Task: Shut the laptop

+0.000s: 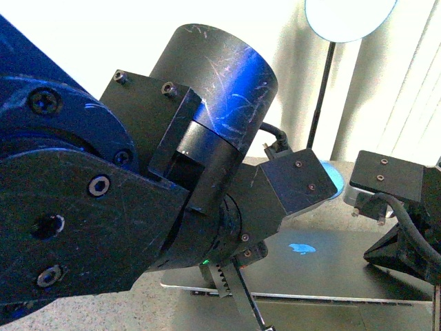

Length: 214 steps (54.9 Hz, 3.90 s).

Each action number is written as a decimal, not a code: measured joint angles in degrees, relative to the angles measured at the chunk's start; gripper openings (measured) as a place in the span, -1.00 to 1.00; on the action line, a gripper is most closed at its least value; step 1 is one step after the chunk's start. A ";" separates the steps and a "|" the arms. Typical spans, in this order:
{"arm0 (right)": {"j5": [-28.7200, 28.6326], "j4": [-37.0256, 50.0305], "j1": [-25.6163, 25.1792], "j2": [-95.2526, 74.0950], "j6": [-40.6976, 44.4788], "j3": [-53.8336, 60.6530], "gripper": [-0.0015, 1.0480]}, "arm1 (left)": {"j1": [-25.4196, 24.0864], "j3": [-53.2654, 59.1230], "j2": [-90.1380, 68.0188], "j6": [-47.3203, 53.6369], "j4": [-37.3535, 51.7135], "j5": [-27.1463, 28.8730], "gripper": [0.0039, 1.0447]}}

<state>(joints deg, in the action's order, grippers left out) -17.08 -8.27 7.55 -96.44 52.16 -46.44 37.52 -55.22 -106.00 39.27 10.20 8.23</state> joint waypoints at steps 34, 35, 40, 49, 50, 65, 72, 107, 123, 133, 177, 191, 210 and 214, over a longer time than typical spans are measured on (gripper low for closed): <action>-0.44 2.62 0.22 -3.26 -0.28 0.83 -0.94 | 0.00 1.99 -2.49 -0.57 2.05 -1.09 -0.94; -0.44 2.67 0.24 -3.32 -0.31 0.85 -0.94 | 0.00 2.14 -2.64 -0.63 2.25 -1.20 -0.94; -0.42 3.17 0.35 -3.69 -0.46 1.03 -0.94 | 0.00 2.56 -3.08 -0.83 2.75 -1.38 -0.94; -0.42 3.58 0.48 -4.35 -0.50 1.29 -0.94 | 0.00 3.17 -3.74 -0.98 3.32 -1.81 -0.94; -0.42 3.63 0.48 -4.44 -0.52 1.31 -0.94 | -0.02 3.26 -3.85 -1.01 3.37 -1.90 -0.94; -0.37 5.14 0.98 -6.40 -1.14 1.79 -0.94 | -0.28 3.78 -4.61 -1.60 4.57 -2.45 -0.94; 0.04 5.77 1.22 -7.54 -1.31 1.95 -0.94 | -0.42 4.07 -5.01 -1.84 5.11 -2.71 -0.94; 1.40 8.07 2.62 -11.93 -2.45 2.36 -0.94 | -2.12 7.15 -10.12 -5.42 11.34 -5.44 -0.94; 0.46 8.96 2.78 -9.49 -5.33 2.36 -0.94 | -4.66 8.76 -7.02 -9.03 12.15 -8.74 -0.94; 3.19 22.88 1.05 0.31 -18.23 2.80 -0.86 | -10.51 12.46 4.42 -20.20 23.89 -7.72 -0.94; 21.33 73.26 -3.19 18.58 -51.19 34.62 -0.94 | -23.69 40.94 24.55 -39.17 55.80 5.14 -0.94; 17.35 66.71 -7.39 31.12 -51.43 40.68 -0.94 | -28.83 48.37 38.25 -39.21 49.81 0.44 -0.94; 17.20 53.07 -7.43 49.33 -51.52 45.13 -0.94 | -35.82 53.46 57.18 -39.34 36.00 -7.74 -0.94; 17.20 50.31 -7.41 52.48 -51.54 45.55 -0.94 | -37.03 53.57 60.46 -39.36 33.33 -7.87 -0.94</action>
<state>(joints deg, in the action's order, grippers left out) 0.12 42.04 0.14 -43.97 0.62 -0.89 0.49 -1.65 -45.54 -0.10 43.53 0.36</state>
